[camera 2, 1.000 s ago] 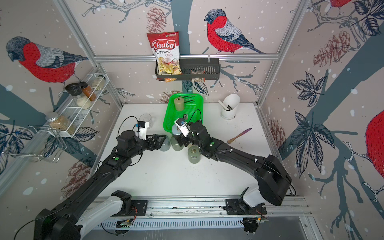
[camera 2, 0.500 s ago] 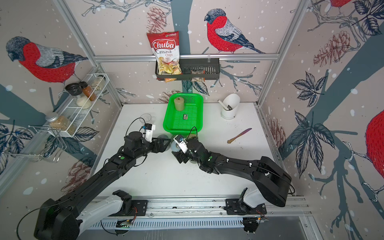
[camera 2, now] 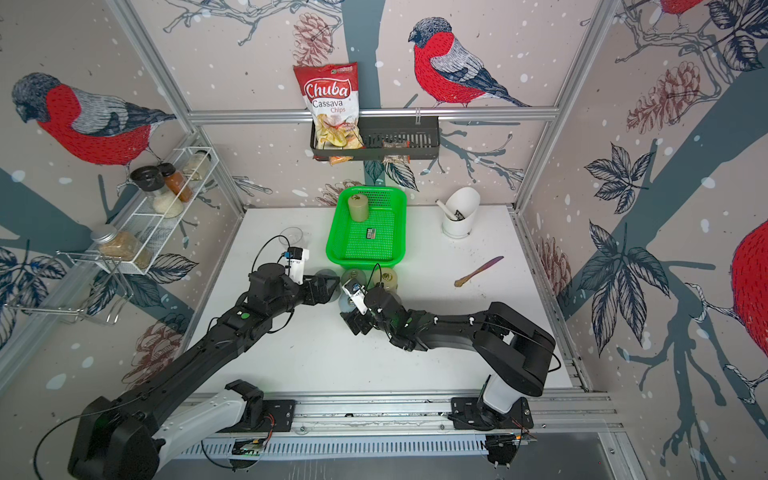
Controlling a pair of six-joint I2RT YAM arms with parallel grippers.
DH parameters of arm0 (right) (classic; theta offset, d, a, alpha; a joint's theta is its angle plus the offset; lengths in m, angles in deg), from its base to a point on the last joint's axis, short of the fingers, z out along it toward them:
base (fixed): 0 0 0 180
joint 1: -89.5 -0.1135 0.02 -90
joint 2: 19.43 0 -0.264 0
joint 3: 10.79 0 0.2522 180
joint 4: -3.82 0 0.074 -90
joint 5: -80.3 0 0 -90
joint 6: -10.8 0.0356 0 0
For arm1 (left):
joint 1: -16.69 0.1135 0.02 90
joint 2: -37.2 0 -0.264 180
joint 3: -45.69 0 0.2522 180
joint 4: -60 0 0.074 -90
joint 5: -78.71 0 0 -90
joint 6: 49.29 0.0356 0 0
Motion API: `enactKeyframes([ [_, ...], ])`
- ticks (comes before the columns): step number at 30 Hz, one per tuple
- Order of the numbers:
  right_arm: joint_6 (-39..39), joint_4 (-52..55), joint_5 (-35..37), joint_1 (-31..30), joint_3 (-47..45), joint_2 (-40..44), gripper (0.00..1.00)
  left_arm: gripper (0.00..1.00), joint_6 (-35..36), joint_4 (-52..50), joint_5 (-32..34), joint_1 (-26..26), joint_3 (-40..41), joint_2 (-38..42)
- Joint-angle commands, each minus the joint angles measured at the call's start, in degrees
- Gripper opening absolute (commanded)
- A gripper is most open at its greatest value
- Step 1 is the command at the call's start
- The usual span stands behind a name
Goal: Take the tea canister out of the basket
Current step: Place the tea canister at the center of the board.
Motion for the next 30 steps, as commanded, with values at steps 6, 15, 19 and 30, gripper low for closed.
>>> enactKeyframes([
  [6, 0.7, -7.2, 2.0, -0.5, 0.0, -2.3, 0.00, 0.97, 0.5, 0.8, 1.0, -0.1, 0.3, 0.2],
  [15, -0.4, -7.4, 4.5, -2.3, -0.7, -1.7, 0.00, 0.97, 1.0, 0.6, 1.3, -0.1, 0.2, 0.5],
  [19, -1.1, -7.0, 5.7, -2.9, -0.7, -0.5, 0.00, 0.97, 1.0, 0.6, 1.6, -0.1, 0.3, 1.0],
  [30, -0.8, -6.8, 7.4, -4.1, -1.9, -0.8, 0.00, 0.97, 0.5, 0.8, 1.6, -0.1, 0.8, 1.8],
])
